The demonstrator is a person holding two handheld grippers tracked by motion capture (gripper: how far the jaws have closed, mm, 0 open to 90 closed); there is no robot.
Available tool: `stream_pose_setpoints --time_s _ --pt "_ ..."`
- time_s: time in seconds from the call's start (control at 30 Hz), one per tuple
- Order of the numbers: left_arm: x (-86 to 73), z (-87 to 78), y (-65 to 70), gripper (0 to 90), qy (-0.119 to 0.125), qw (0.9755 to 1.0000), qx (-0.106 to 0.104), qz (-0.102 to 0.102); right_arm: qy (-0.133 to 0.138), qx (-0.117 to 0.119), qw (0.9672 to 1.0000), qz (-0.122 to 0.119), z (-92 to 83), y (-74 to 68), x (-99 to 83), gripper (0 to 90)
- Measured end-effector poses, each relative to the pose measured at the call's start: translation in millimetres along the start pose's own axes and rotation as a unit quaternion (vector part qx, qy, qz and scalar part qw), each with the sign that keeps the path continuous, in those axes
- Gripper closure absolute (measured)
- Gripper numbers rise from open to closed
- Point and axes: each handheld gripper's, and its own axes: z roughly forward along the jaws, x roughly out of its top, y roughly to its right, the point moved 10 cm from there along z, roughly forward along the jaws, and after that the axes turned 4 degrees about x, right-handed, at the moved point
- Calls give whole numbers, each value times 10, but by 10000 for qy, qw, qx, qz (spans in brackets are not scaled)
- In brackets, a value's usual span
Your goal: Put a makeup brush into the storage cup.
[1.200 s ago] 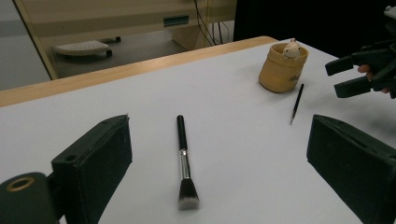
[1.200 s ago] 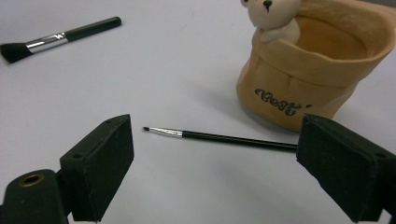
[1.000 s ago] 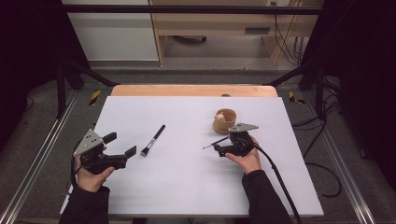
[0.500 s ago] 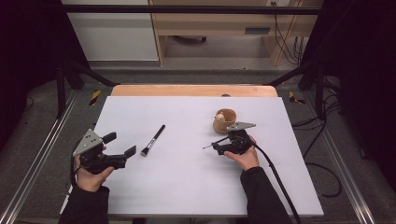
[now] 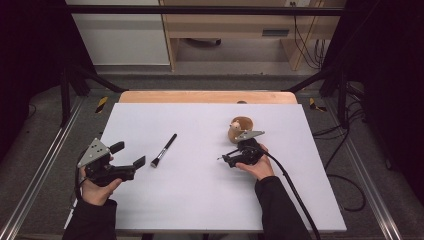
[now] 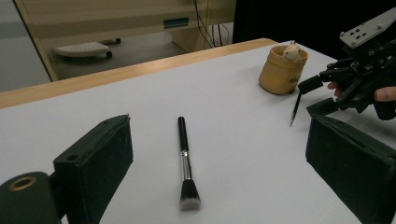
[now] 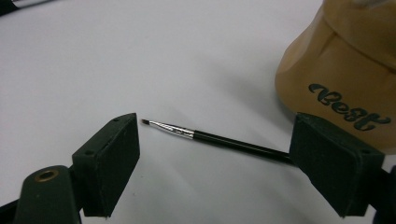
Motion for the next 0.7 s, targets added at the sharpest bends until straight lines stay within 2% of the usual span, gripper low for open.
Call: stream_pose_setpoints --time_s 0.23,0.47,0.7 --pt "-3 1 -3 68 -6 10000 8 4 -80 -63 9999 24 73 55 -43 187" --pt "3 -4 -6 70 20 10000 2 1 -258 -165 9993 -203 129 65 -78 216" --pt "0 -2 0 71 4 10000 4 13 -300 -226 9991 -193 98 66 -86 294"
